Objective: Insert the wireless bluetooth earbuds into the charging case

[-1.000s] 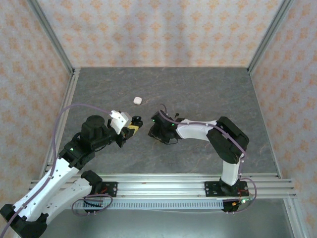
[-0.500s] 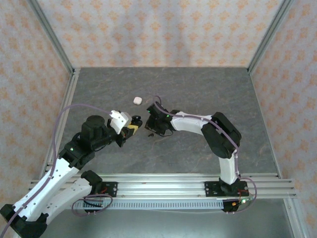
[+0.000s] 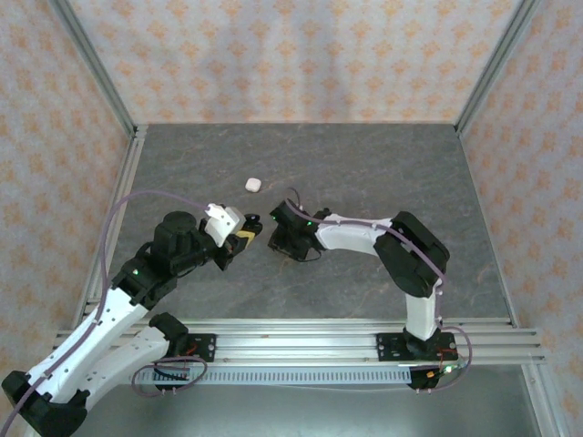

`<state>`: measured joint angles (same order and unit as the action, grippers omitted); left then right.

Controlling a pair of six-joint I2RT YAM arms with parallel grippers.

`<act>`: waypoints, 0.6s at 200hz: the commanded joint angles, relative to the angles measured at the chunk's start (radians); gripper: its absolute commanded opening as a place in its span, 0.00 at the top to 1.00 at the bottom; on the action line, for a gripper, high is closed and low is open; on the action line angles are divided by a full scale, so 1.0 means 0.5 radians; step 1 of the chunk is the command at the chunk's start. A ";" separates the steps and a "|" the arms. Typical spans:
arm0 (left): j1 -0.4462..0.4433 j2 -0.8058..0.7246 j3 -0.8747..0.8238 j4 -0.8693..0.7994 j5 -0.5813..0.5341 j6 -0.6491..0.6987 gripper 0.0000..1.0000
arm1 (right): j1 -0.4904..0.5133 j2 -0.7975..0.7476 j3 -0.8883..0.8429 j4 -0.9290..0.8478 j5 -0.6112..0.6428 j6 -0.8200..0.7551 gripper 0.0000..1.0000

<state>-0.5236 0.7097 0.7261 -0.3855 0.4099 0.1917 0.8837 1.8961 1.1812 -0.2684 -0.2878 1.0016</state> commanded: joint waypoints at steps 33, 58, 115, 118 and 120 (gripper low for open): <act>-0.001 -0.026 -0.019 0.029 -0.023 0.063 1.00 | 0.028 0.005 -0.007 0.103 0.024 0.168 0.59; 0.001 -0.053 -0.031 0.019 -0.034 0.074 1.00 | 0.020 0.048 0.003 0.104 0.044 0.168 0.59; 0.001 -0.088 -0.061 0.010 -0.042 0.088 1.00 | -0.012 0.107 0.070 -0.016 0.125 0.080 0.60; 0.001 -0.088 -0.061 0.010 -0.045 0.089 1.00 | -0.012 0.107 0.075 -0.022 0.127 0.073 0.61; 0.001 -0.090 -0.061 0.010 -0.046 0.089 1.00 | -0.013 0.109 0.079 -0.025 0.130 0.068 0.61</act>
<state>-0.5236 0.6830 0.7090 -0.3870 0.4095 0.2111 0.8932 1.9167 1.1873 -0.2401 -0.2874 1.0622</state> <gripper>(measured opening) 0.147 0.400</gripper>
